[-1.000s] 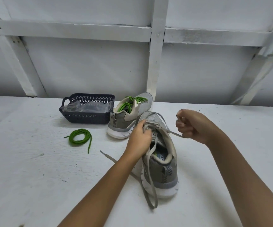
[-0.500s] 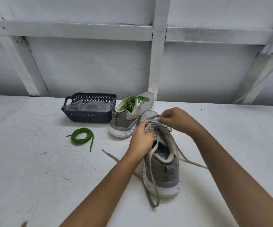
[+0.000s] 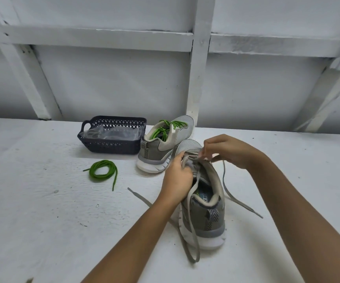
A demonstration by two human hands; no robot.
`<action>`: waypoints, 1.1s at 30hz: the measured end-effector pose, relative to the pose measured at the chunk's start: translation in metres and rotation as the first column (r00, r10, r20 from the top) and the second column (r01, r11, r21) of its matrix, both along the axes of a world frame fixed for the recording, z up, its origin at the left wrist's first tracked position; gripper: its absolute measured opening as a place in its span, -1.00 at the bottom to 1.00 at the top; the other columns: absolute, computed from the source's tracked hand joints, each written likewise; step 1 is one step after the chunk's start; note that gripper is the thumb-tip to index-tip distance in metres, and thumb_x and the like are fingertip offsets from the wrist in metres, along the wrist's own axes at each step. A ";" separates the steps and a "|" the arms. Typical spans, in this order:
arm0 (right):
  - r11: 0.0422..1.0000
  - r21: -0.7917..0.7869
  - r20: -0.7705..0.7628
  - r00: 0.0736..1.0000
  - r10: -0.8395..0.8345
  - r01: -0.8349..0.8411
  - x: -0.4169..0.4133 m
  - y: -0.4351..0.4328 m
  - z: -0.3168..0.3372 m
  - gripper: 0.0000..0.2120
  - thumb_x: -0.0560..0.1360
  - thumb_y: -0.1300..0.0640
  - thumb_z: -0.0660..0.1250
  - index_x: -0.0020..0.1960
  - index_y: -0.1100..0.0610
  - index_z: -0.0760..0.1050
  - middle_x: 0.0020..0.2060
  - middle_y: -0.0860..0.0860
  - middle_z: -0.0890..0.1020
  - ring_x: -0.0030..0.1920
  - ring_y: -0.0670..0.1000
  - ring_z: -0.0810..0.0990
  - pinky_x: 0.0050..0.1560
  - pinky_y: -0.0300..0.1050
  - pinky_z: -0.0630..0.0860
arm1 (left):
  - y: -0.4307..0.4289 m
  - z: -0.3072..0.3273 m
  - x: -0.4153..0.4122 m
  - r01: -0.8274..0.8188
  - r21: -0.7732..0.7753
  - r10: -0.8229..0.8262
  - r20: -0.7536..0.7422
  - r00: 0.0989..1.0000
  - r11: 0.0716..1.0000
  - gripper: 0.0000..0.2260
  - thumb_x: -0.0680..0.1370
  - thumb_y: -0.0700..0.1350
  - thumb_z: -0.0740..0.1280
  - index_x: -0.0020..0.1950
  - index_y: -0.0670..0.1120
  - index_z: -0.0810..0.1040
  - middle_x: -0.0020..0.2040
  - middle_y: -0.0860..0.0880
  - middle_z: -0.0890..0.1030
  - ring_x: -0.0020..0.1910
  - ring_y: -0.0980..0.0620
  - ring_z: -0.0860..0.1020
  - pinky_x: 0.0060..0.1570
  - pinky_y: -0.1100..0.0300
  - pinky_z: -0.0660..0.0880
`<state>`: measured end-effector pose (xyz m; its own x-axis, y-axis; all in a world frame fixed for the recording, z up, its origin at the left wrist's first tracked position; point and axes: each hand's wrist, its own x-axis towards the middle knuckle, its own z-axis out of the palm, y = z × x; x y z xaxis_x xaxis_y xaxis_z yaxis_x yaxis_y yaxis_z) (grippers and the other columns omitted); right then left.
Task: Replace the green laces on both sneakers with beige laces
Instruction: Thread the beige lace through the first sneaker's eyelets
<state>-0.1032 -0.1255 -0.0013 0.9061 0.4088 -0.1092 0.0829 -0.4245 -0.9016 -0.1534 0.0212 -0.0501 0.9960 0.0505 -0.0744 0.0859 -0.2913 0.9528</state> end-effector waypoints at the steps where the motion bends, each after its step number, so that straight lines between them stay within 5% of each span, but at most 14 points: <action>1: 0.997 0.071 -0.021 0.999 0.041 -0.039 -0.006 -0.005 0.006 -0.65 0.42 0.33 0.21 -0.51 0.09 0.47 -0.31 0.09 0.65 -0.25 -0.03 0.55 -0.17 -0.15 0.42 | 0.000 0.000 0.000 -0.001 -0.006 0.001 -0.005 1.000 1.000 -0.54 0.58 -0.29 0.09 0.48 -0.06 0.28 0.42 -0.02 0.38 0.36 0.01 0.37 0.24 0.25 0.27; 5: 0.919 0.288 -0.112 0.943 0.312 -0.270 -0.024 -0.019 0.028 -0.85 0.20 0.21 0.24 -0.52 0.06 0.39 -0.51 0.09 0.53 -0.38 0.04 0.47 -0.28 -0.16 0.39 | 0.000 -0.002 0.000 -0.004 -0.020 0.003 -0.009 1.000 1.000 -0.53 0.57 -0.29 0.09 0.48 -0.05 0.29 0.41 -0.02 0.40 0.35 -0.01 0.39 0.36 0.09 0.31; 8: 0.963 -0.028 -0.102 0.959 0.264 -0.268 -0.023 -0.017 0.031 -0.77 0.38 0.18 0.22 -0.44 0.10 0.46 -0.42 0.10 0.57 -0.34 -0.02 0.52 -0.23 -0.19 0.45 | 0.001 -0.002 0.000 0.000 -0.019 0.000 -0.006 1.000 1.000 -0.53 0.56 -0.29 0.10 0.47 -0.05 0.29 0.40 -0.03 0.41 0.34 -0.02 0.40 0.36 0.08 0.32; 11: 0.935 -0.352 0.050 0.997 0.066 -0.044 -0.011 0.001 0.024 -0.73 0.56 0.07 0.23 -0.25 0.13 0.57 -0.28 0.03 0.59 -0.21 -0.04 0.51 -0.14 -0.15 0.43 | 0.001 -0.003 0.000 0.011 -0.017 -0.011 -0.005 1.000 1.000 -0.52 0.55 -0.28 0.10 0.47 -0.05 0.30 0.39 -0.05 0.43 0.33 -0.05 0.42 0.35 0.02 0.34; 17: 0.682 -0.724 0.207 0.976 0.071 0.103 0.007 0.047 -0.002 -0.76 0.51 0.07 0.28 -0.11 0.26 0.56 -0.26 0.13 0.59 -0.19 0.06 0.46 -0.33 -0.18 0.33 | 0.003 -0.002 -0.001 0.016 -0.022 -0.016 -0.018 1.000 1.000 -0.52 0.56 -0.28 0.10 0.48 -0.05 0.28 0.40 -0.05 0.41 0.33 -0.03 0.41 0.33 0.10 0.33; 21: 0.674 -0.721 0.278 0.958 0.065 0.163 0.012 0.050 -0.009 -0.80 0.48 0.15 0.29 -0.06 0.28 0.59 -0.22 0.13 0.59 -0.19 0.07 0.49 -0.30 -0.19 0.37 | 0.002 -0.002 0.000 0.017 -0.021 -0.017 -0.007 1.000 1.000 -0.52 0.56 -0.28 0.10 0.48 -0.04 0.27 0.39 -0.06 0.41 0.30 -0.05 0.43 0.31 0.05 0.36; 26: 0.828 -0.559 0.282 0.949 0.143 0.042 -0.015 0.026 0.004 -0.96 0.45 0.15 0.38 -0.18 0.10 0.58 -0.10 0.05 0.55 -0.06 0.03 0.52 -0.04 -0.11 0.44 | 0.002 -0.001 -0.001 0.015 -0.015 -0.015 0.011 1.000 1.000 -0.54 0.58 -0.28 0.10 0.48 -0.05 0.27 0.41 -0.05 0.39 0.35 -0.02 0.39 0.33 0.13 0.32; 30: 0.901 -0.415 0.207 0.951 0.229 -0.127 -0.040 0.005 0.007 -0.70 0.41 0.13 0.46 -0.39 -0.20 0.55 0.01 -0.05 0.52 -0.04 -0.13 0.52 0.01 -0.26 0.42 | 0.001 -0.001 0.000 0.003 0.004 -0.003 0.032 0.999 1.000 -0.55 0.58 -0.28 0.10 0.48 -0.06 0.27 0.43 -0.05 0.37 0.38 -0.01 0.35 0.34 0.17 0.28; 33: 0.893 -0.412 0.173 0.947 0.270 -0.180 -0.045 -0.001 0.002 -0.63 0.40 0.13 0.48 -0.46 -0.26 0.53 0.01 -0.15 0.48 -0.08 -0.16 0.50 0.04 -0.18 0.43 | -0.001 -0.002 0.001 -0.001 0.016 0.000 0.036 0.999 1.000 -0.54 0.58 -0.28 0.10 0.48 -0.06 0.28 0.43 -0.05 0.38 0.38 -0.01 0.35 0.31 0.19 0.27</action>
